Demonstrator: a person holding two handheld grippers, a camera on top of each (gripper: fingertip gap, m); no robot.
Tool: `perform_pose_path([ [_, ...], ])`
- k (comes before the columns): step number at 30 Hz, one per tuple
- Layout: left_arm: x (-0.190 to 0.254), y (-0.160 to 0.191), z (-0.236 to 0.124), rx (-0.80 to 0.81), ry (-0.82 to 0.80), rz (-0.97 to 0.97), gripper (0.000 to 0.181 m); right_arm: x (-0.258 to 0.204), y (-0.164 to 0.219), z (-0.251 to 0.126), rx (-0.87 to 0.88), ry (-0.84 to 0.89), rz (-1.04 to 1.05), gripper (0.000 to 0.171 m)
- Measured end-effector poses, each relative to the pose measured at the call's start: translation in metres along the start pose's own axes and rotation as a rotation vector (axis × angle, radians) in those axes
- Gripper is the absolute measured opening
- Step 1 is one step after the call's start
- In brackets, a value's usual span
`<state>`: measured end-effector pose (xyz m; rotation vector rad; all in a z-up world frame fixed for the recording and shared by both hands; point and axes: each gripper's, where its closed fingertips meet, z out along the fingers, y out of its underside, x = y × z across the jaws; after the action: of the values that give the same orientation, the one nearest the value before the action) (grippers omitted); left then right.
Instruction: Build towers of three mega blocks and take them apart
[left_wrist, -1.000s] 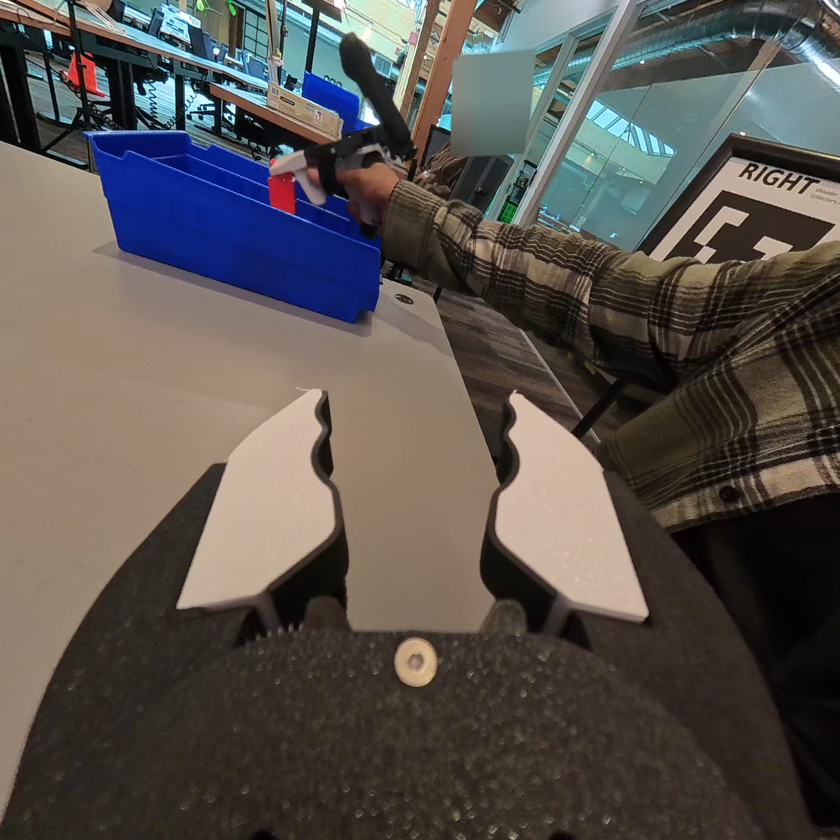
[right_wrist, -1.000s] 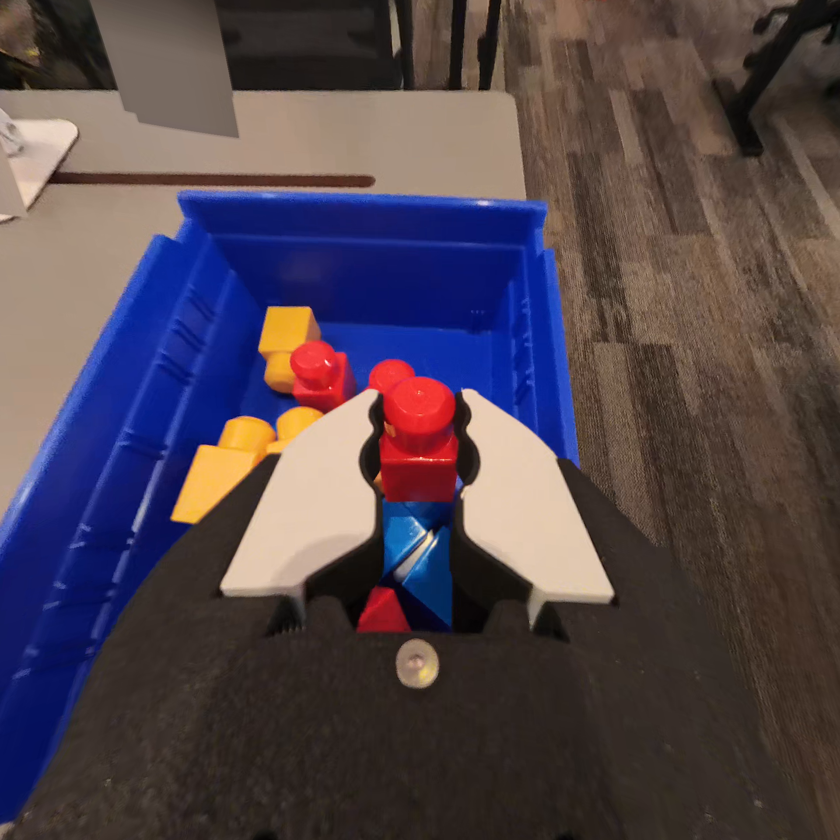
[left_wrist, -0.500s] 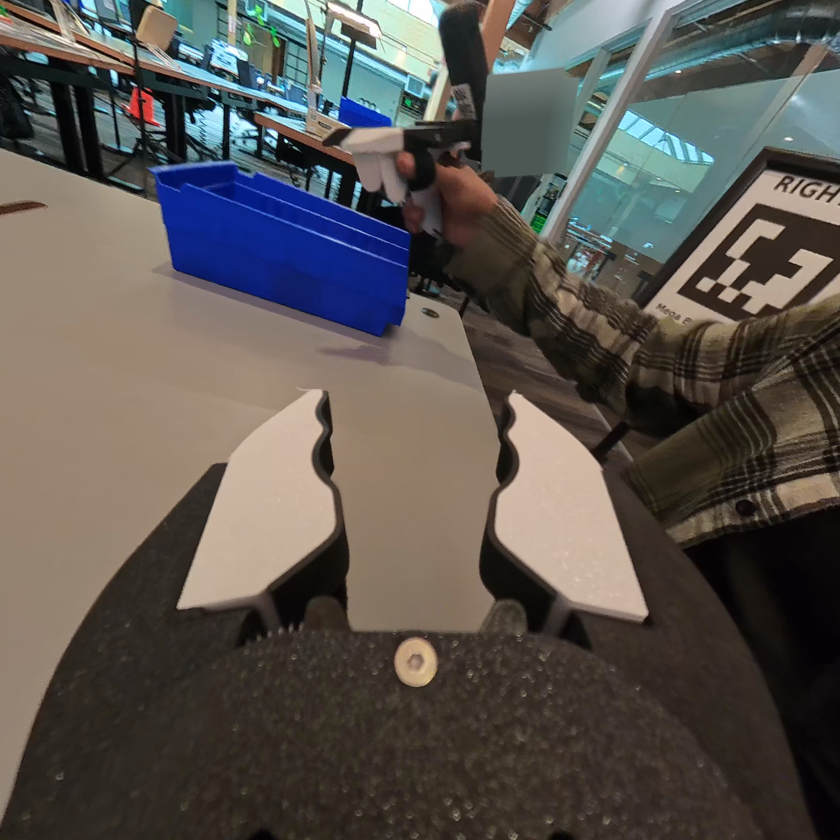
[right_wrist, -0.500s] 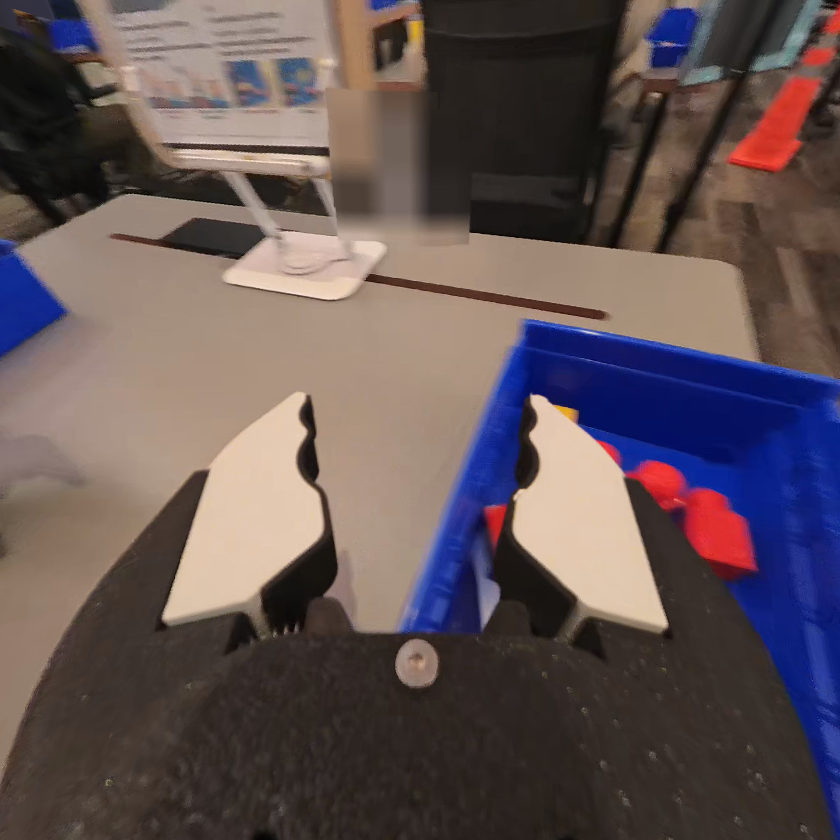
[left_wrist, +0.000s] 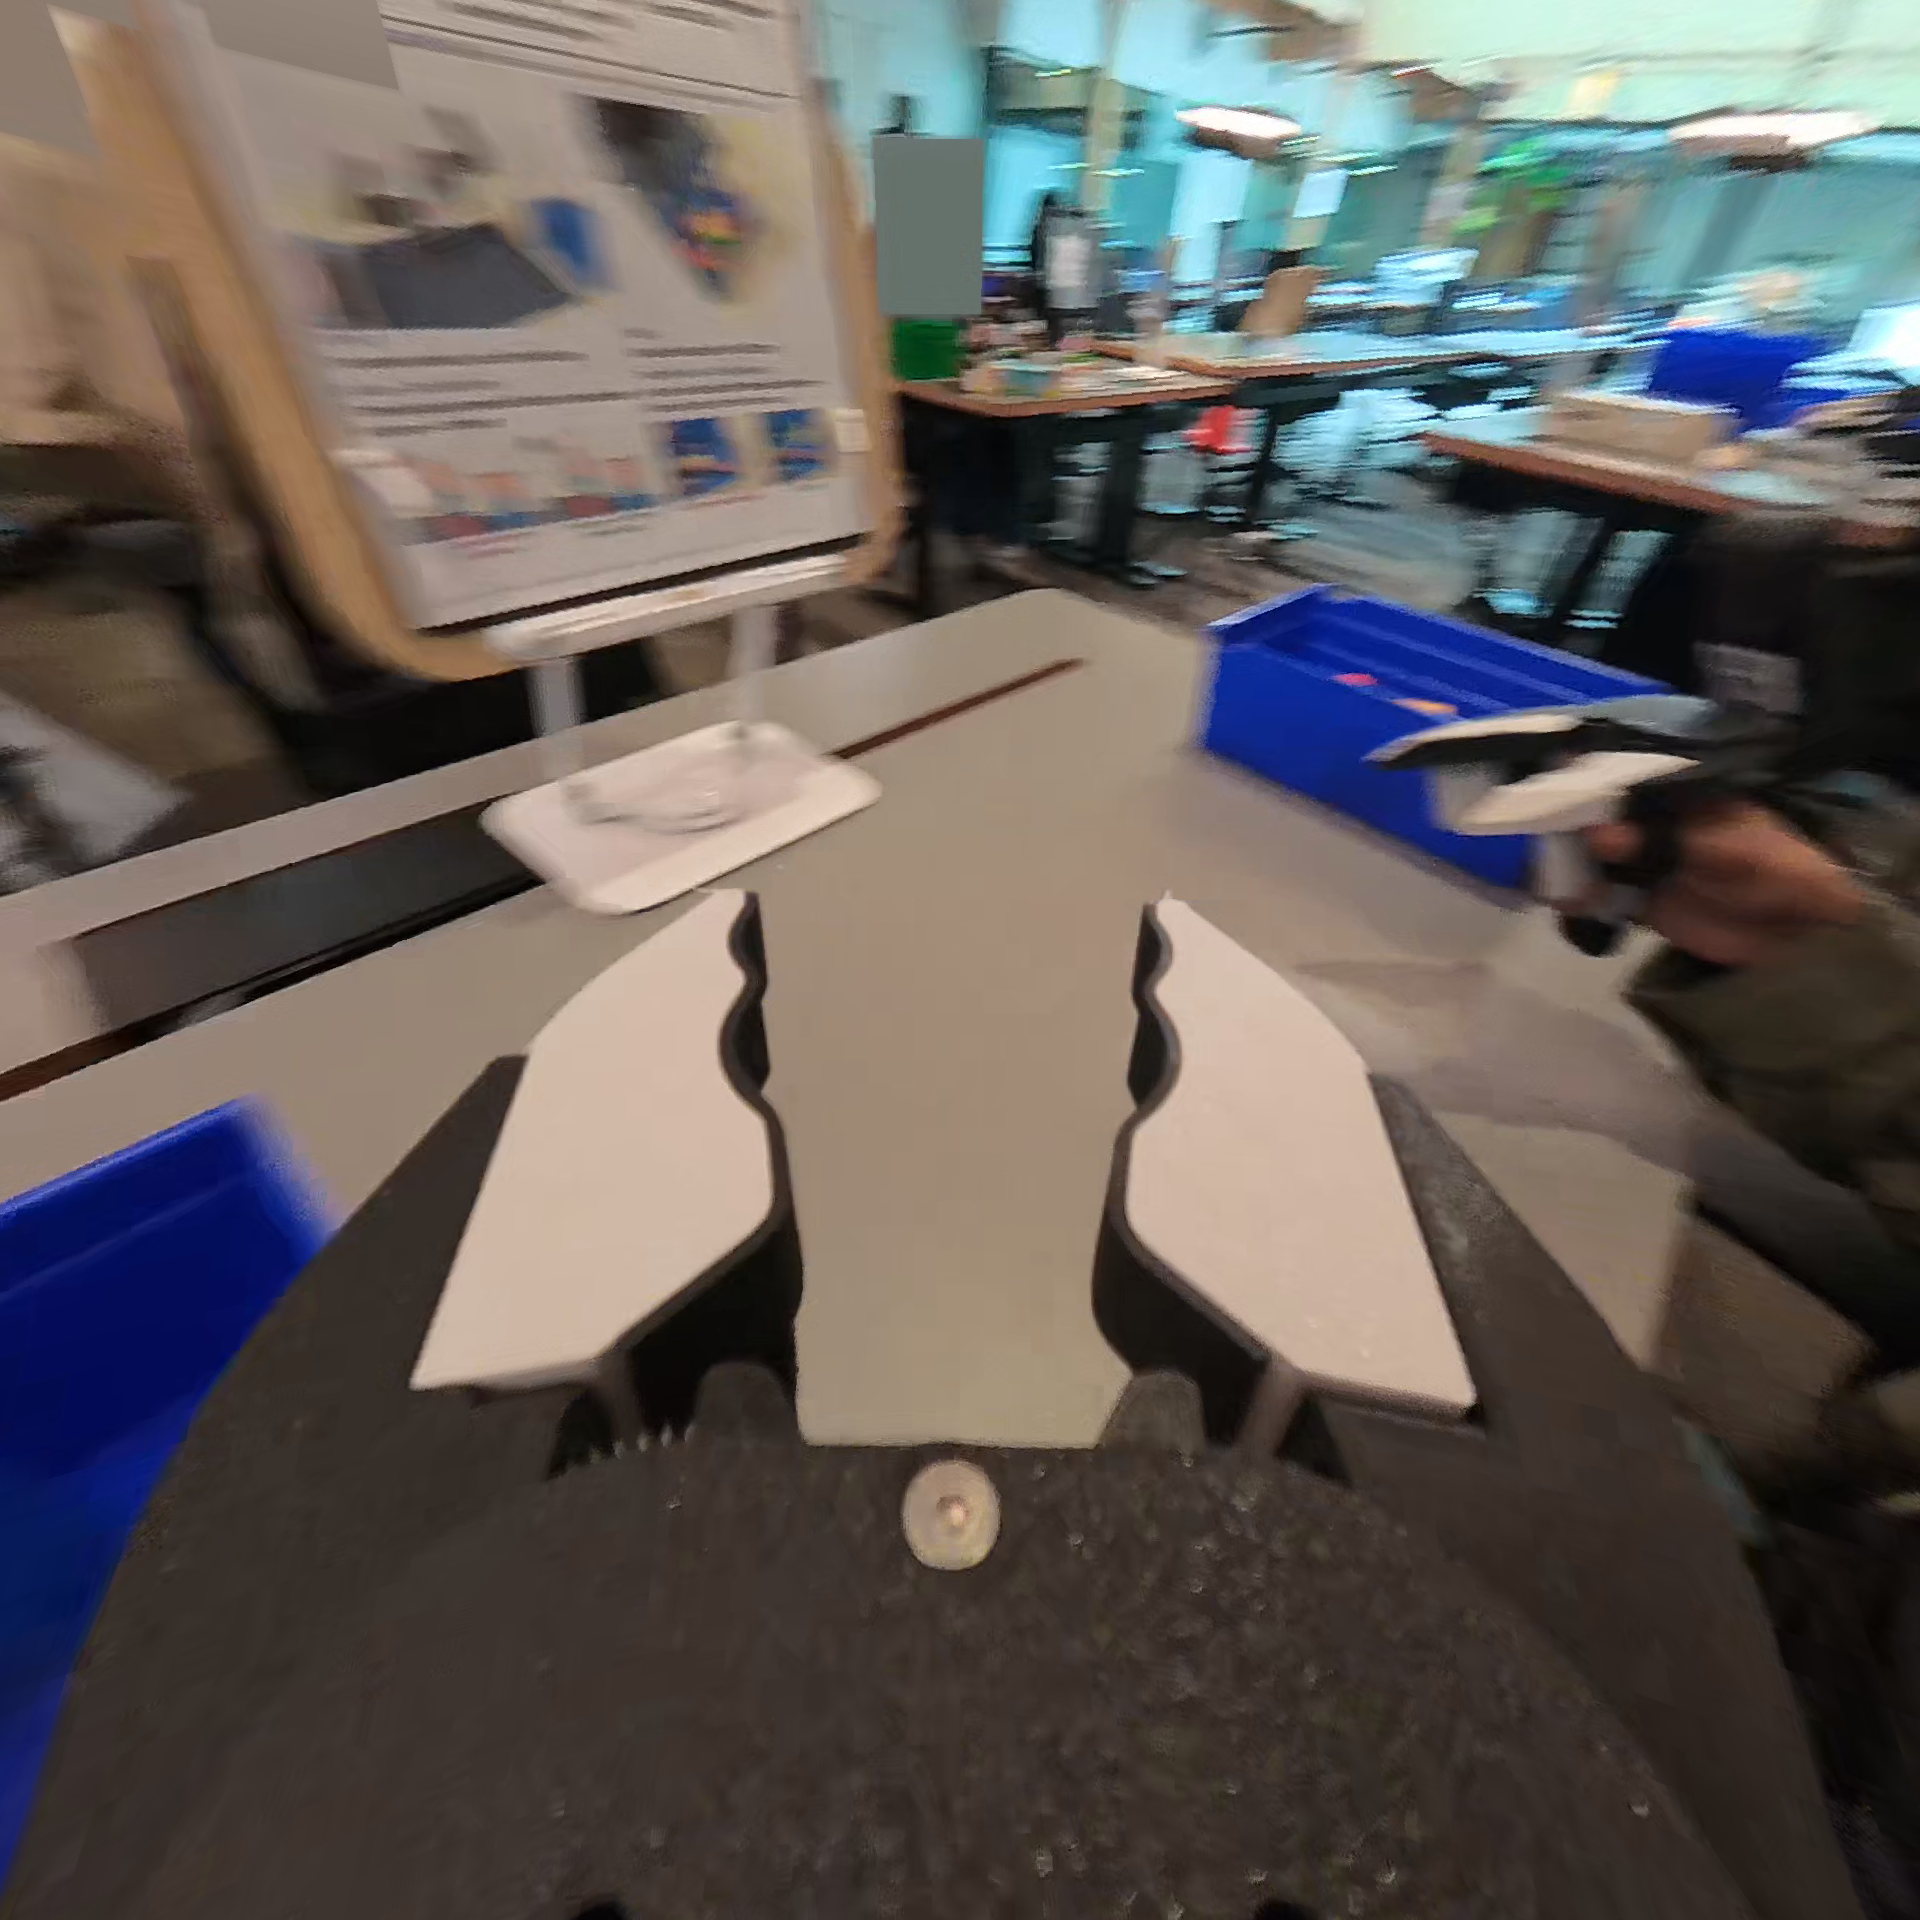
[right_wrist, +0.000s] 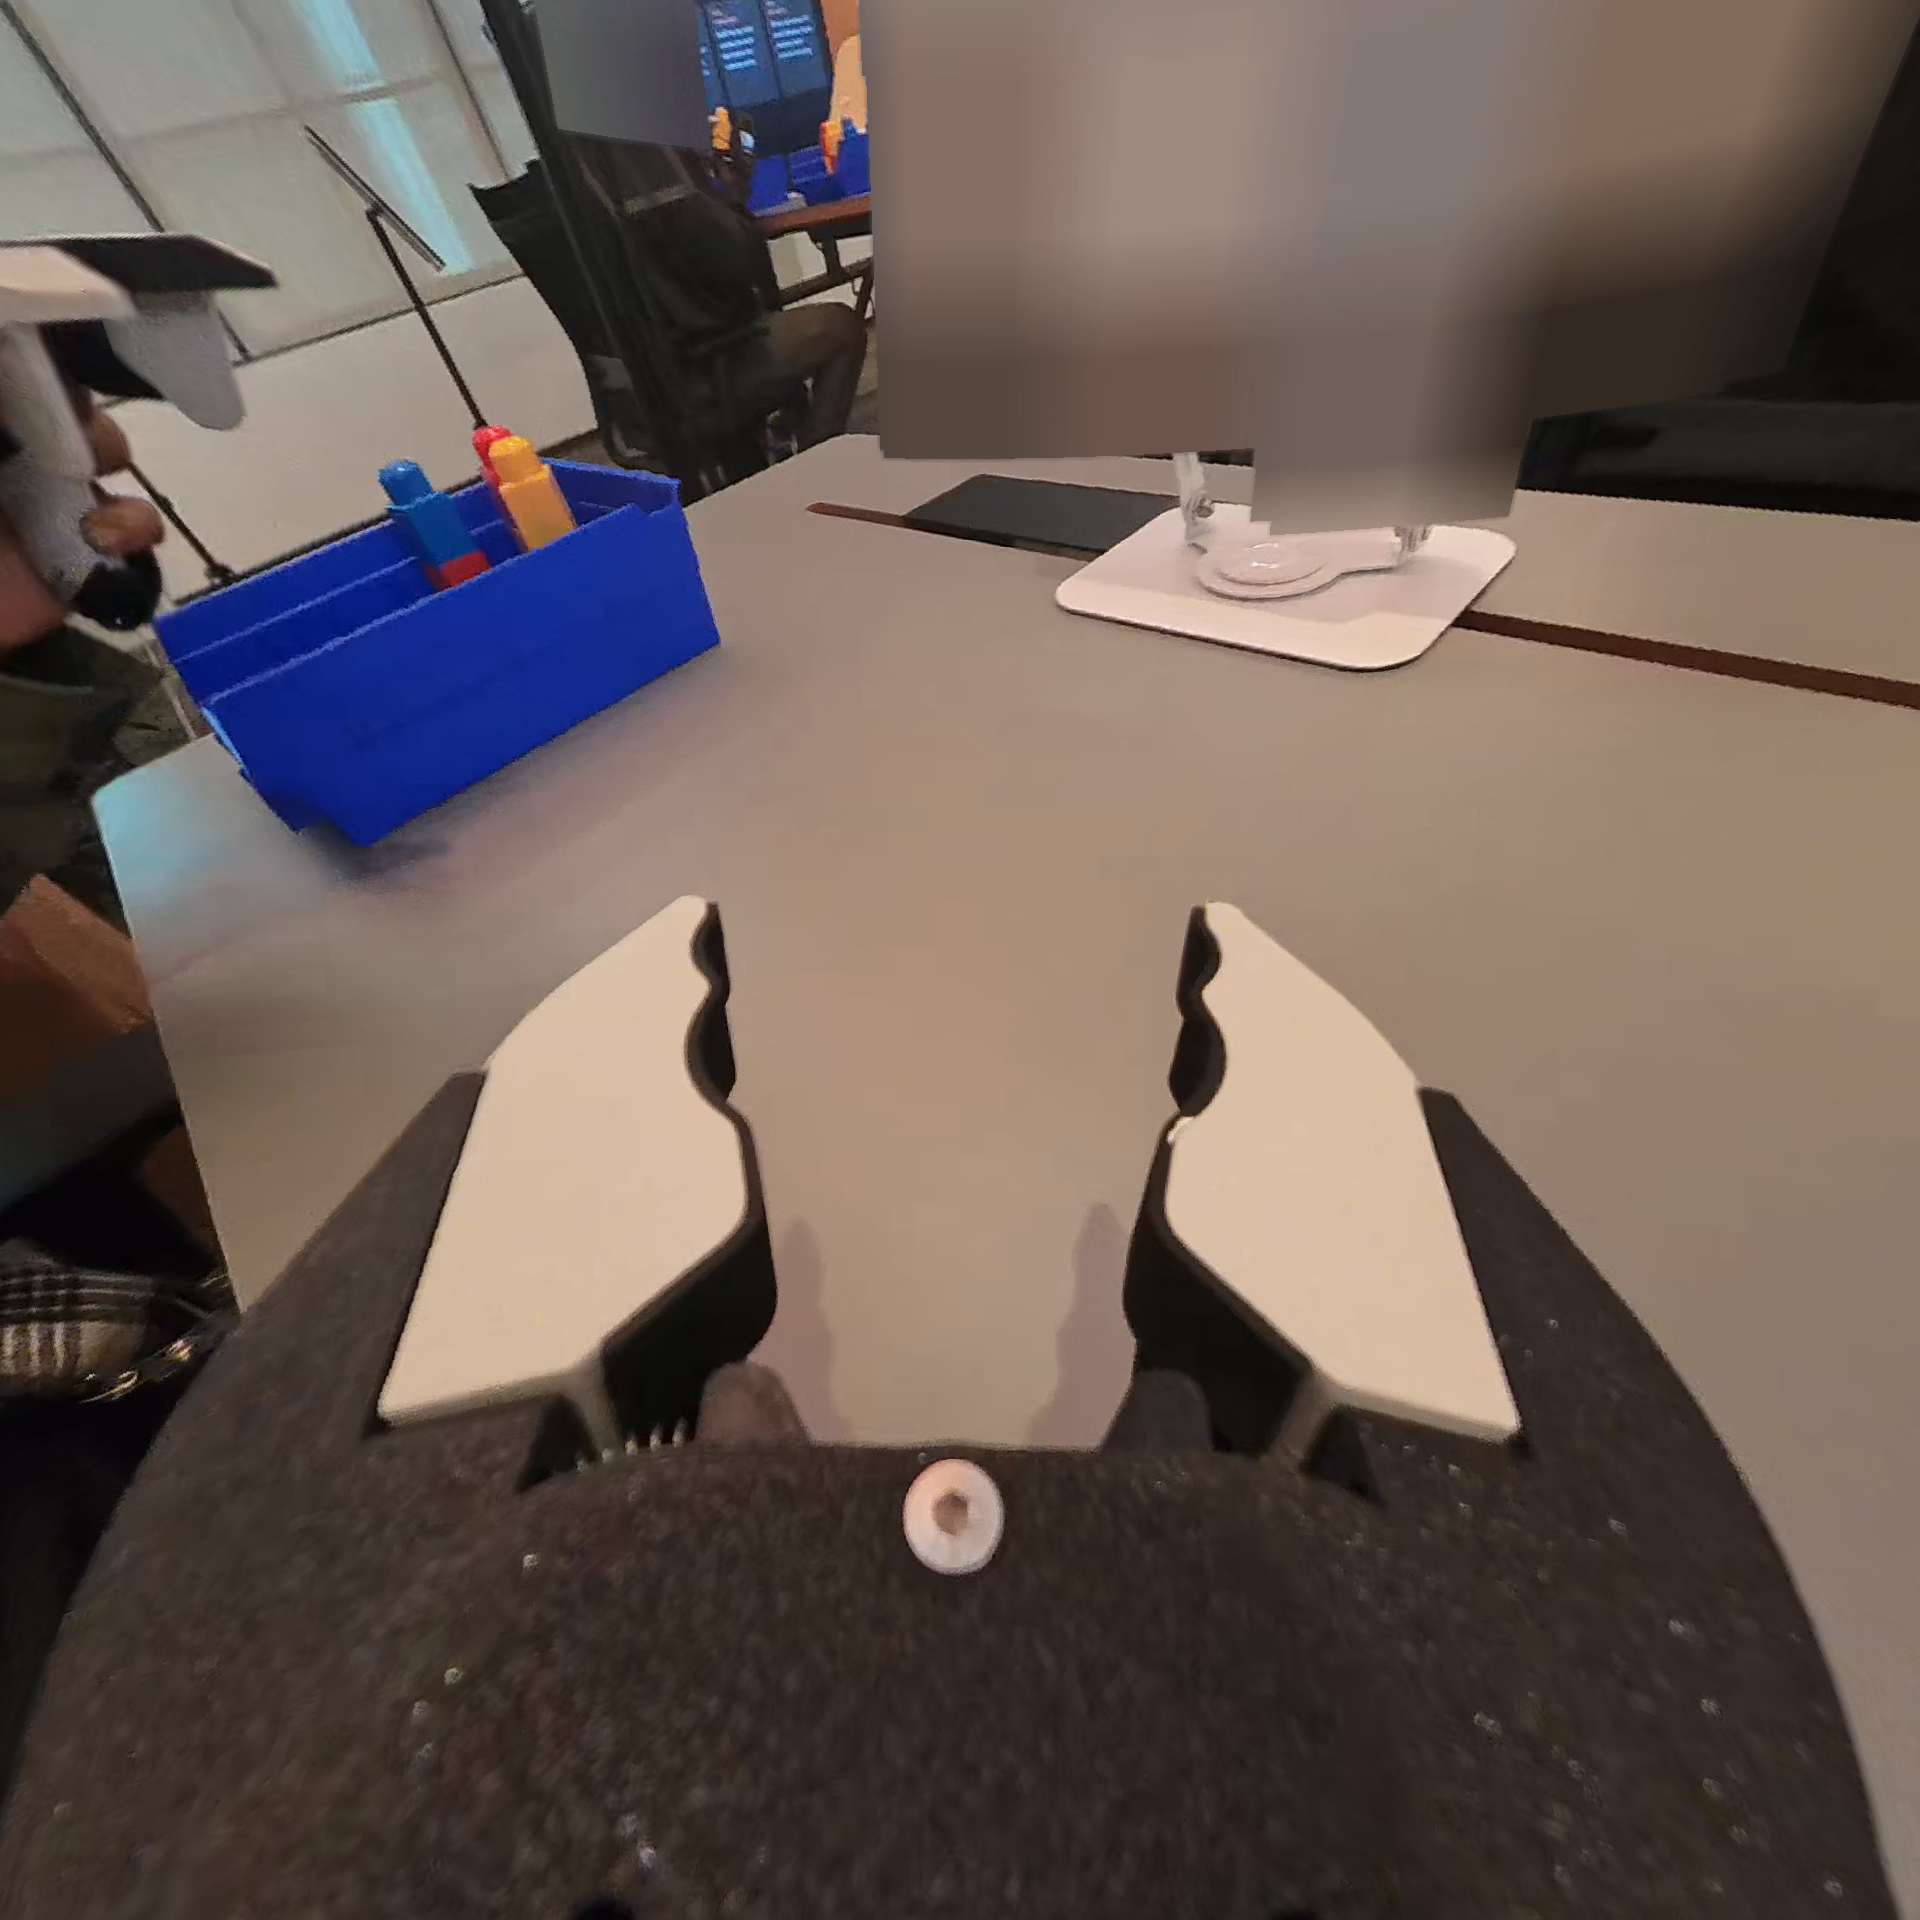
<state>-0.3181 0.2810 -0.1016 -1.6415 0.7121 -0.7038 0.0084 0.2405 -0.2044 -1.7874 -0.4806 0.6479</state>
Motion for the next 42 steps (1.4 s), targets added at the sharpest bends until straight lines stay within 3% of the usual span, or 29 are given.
perform_pose_path([
  [7,-0.150,0.047,-0.103,-0.039,-0.574,-0.131,0.070,-0.010,0.003,-0.001,0.004,-0.030,-0.025,0.078],
  [14,-0.223,0.122,-0.125,-0.182,-0.822,-0.249,0.070,-0.023,0.007,0.002,-0.005,-0.088,-0.027,0.075],
  [22,-0.243,0.144,-0.116,-0.340,-0.901,-0.197,0.070,-0.024,0.011,0.003,-0.015,-0.116,-0.010,0.072],
  [33,-0.263,0.159,-0.103,-0.417,-0.893,-0.238,0.069,-0.027,0.017,0.005,-0.032,-0.143,0.000,0.070],
  [39,-0.271,0.167,-0.102,-0.440,-0.884,-0.261,0.056,-0.029,0.018,0.006,-0.032,-0.157,0.005,0.069],
  [42,-0.272,0.168,-0.101,-0.441,-0.863,-0.264,0.039,-0.030,0.019,0.006,-0.031,-0.163,0.000,0.068],
])
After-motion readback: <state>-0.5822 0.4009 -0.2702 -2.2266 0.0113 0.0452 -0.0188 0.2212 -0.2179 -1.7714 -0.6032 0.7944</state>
